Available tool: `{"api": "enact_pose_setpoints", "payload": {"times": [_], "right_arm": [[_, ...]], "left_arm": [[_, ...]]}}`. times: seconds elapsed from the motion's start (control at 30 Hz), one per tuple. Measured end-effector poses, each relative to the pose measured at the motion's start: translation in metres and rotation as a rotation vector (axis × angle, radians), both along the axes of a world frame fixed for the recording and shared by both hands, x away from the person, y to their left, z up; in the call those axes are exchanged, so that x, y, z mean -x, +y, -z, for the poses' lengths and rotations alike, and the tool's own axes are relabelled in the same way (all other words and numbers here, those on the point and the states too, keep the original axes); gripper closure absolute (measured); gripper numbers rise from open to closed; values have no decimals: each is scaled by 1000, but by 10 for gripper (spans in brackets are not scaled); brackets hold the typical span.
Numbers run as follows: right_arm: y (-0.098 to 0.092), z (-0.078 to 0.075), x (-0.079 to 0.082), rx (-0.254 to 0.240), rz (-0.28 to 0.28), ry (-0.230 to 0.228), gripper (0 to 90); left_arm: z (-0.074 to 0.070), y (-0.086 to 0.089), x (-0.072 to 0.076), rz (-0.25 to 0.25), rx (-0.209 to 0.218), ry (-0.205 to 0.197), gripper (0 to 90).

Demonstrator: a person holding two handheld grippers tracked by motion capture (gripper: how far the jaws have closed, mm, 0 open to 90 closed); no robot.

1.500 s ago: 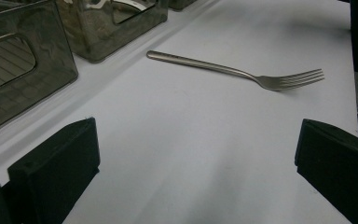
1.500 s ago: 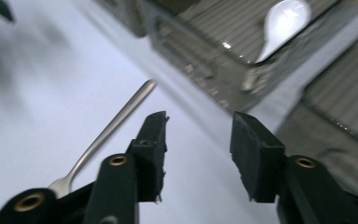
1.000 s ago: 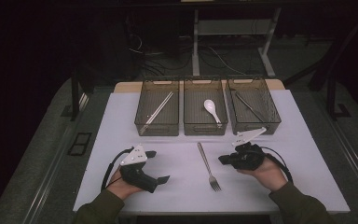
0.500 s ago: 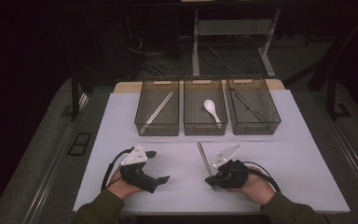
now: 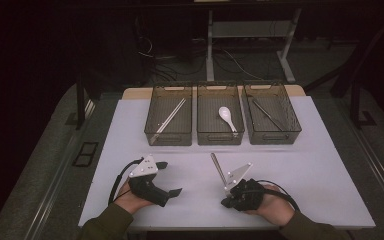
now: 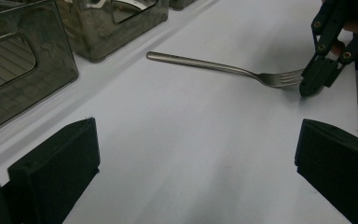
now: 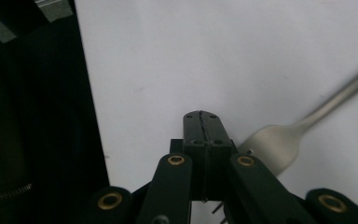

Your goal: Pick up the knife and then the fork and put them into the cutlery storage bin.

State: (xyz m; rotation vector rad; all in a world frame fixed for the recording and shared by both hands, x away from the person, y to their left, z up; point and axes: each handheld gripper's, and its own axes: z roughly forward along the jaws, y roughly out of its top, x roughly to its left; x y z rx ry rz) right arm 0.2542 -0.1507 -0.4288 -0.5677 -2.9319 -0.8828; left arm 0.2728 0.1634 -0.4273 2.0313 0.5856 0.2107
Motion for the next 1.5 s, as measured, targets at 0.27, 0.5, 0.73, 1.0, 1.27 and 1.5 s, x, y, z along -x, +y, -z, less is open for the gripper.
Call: {"api": "enact_pose_setpoints", "payload": {"times": [0.27,0.5,0.73,1.0,1.27,1.5], "right_arm": [[-16,-4,-3,44,40,-21,897],[-18,-3,-4,94,33,-42,897],[-34,-2,-15,135,95,-64,897],[-53,-2,-32,164,185,-77,897],[-58,-8,-44,136,172,-43,888],[-53,-22,-60,123,183,-46,739]], "left_arm": [[0,0,0,-1,0,1,0],[0,0,0,-2,1,0,0],[0,0,0,2,-1,0,0],[0,-1,0,-1,0,2,0],[0,-1,0,1,-2,1,0],[0,-1,0,3,-2,2,0]]}}
